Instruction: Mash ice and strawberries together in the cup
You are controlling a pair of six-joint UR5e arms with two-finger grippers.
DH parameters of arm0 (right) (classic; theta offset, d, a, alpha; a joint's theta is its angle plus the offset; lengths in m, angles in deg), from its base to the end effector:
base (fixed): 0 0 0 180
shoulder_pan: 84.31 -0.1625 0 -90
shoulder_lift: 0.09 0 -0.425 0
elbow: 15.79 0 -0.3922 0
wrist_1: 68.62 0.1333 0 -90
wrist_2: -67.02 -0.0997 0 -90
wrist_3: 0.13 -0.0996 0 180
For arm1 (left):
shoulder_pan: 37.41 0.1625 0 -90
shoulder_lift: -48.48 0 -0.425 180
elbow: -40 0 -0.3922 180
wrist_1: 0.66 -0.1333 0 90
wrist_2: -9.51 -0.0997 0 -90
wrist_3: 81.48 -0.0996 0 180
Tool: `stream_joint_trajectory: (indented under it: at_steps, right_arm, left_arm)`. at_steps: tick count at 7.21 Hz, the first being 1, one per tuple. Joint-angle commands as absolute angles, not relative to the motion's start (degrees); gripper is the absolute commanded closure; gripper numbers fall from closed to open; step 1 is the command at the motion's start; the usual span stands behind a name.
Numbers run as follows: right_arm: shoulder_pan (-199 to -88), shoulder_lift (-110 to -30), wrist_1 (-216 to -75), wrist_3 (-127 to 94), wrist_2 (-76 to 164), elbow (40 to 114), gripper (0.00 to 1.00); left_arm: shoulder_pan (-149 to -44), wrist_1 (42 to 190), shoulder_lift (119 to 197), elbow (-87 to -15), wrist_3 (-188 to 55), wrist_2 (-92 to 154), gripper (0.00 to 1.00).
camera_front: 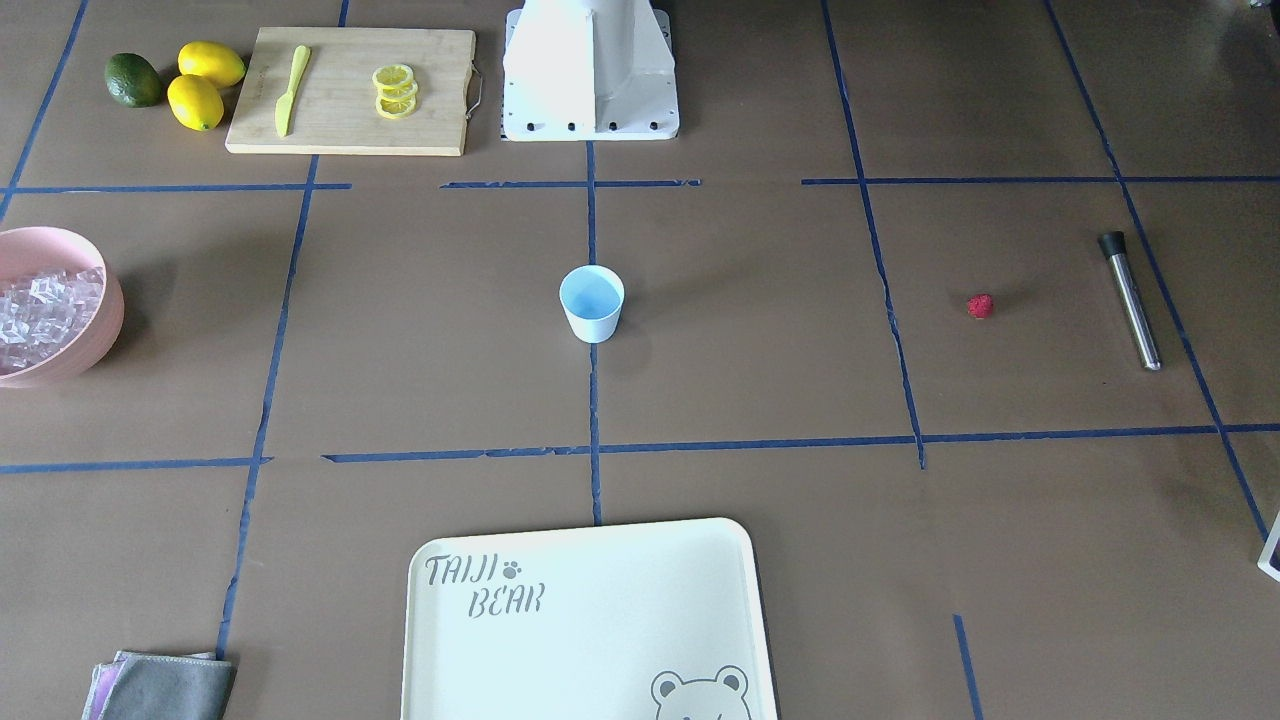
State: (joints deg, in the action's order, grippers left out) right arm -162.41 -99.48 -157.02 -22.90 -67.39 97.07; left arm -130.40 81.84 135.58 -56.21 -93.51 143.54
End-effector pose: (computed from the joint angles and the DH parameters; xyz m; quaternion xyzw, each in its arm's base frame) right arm -0.0258 -0.4308 0.5332 0.0043 -0.3938 0.0376 0.9184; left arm -0.0882 -0.4603 0.6430 0.0154 0.3758 0.0594 0.9247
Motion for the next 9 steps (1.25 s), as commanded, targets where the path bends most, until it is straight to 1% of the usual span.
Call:
stream_joint_trajectory:
  at_steps: [1,2,3,4,6,9]
  right_arm:
    - [-157.28,-104.21,-147.79,-31.55,-67.01,98.03,0.11]
    - [-155.78,-105.72,-144.51,-32.37,-66.75,97.5,0.18]
    - [-153.85,-105.74,-144.39,-32.56,-66.66,97.41,0.26]
    - [-152.61,-105.48,-144.3,-32.56,-66.31,96.45,0.31]
    - [-150.67,-102.85,-144.12,-32.47,-64.56,92.33,0.31]
    - [-148.3,-102.66,-144.12,-32.56,-64.29,91.0,0.31]
  left_arm:
    - [-130.4,81.87,135.58,-56.24,-93.52,143.54,0.0]
    - [-130.31,81.87,135.58,-56.15,-93.6,143.54,0.0]
    - [-130.31,81.87,135.58,-56.15,-93.6,143.54,0.0]
    - [-130.31,81.87,135.67,-56.15,-93.6,143.54,0.0]
    - [-130.31,81.95,135.67,-56.15,-93.6,143.54,0.0]
    - [-130.31,81.96,136.11,-56.15,-93.52,143.54,0.0]
